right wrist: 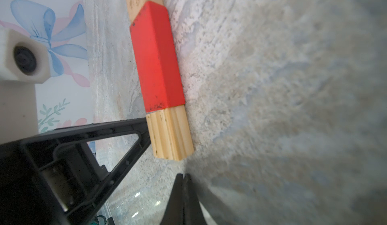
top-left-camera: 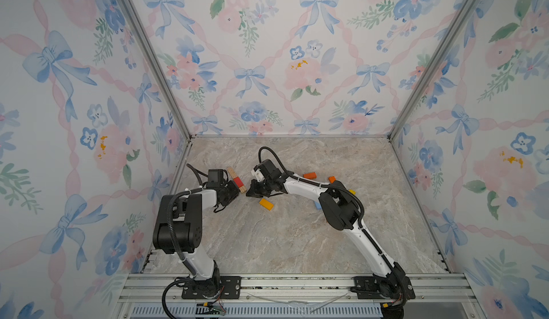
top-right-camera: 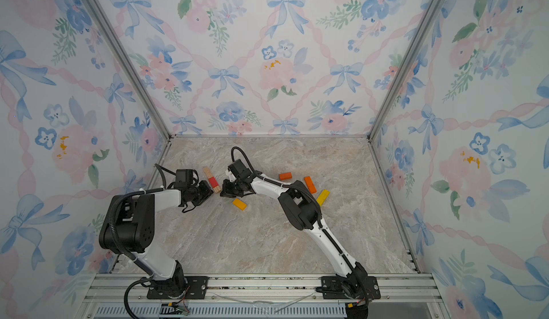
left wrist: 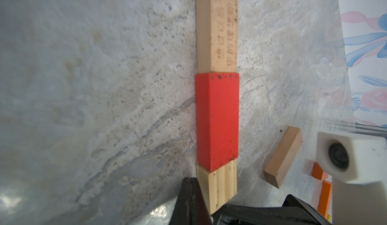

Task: Assemble the letter v with building blocks
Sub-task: Assemble the building block at the center of the board.

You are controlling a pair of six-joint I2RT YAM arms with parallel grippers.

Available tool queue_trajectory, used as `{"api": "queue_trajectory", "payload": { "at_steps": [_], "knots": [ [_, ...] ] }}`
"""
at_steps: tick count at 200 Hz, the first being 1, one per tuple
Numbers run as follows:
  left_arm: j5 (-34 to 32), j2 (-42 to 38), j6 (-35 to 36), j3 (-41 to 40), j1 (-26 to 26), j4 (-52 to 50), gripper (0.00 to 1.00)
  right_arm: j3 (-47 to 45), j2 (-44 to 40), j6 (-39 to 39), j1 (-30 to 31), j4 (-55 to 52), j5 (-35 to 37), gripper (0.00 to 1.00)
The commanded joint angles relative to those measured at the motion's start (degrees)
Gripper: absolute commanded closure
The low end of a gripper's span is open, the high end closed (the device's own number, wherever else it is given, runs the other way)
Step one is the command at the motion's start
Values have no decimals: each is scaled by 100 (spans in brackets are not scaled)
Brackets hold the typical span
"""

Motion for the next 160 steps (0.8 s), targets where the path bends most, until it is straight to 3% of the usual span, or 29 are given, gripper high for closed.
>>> {"api": "queue_trajectory", "payload": {
  "at_steps": [1,160],
  "knots": [
    [-240,226,70,-48,46,-509,100,61,375,67,81,-373,78,100],
    [-210,318,59,-57,46,-474,100,178,555,216,81,-286,38,100]
  ]
}}
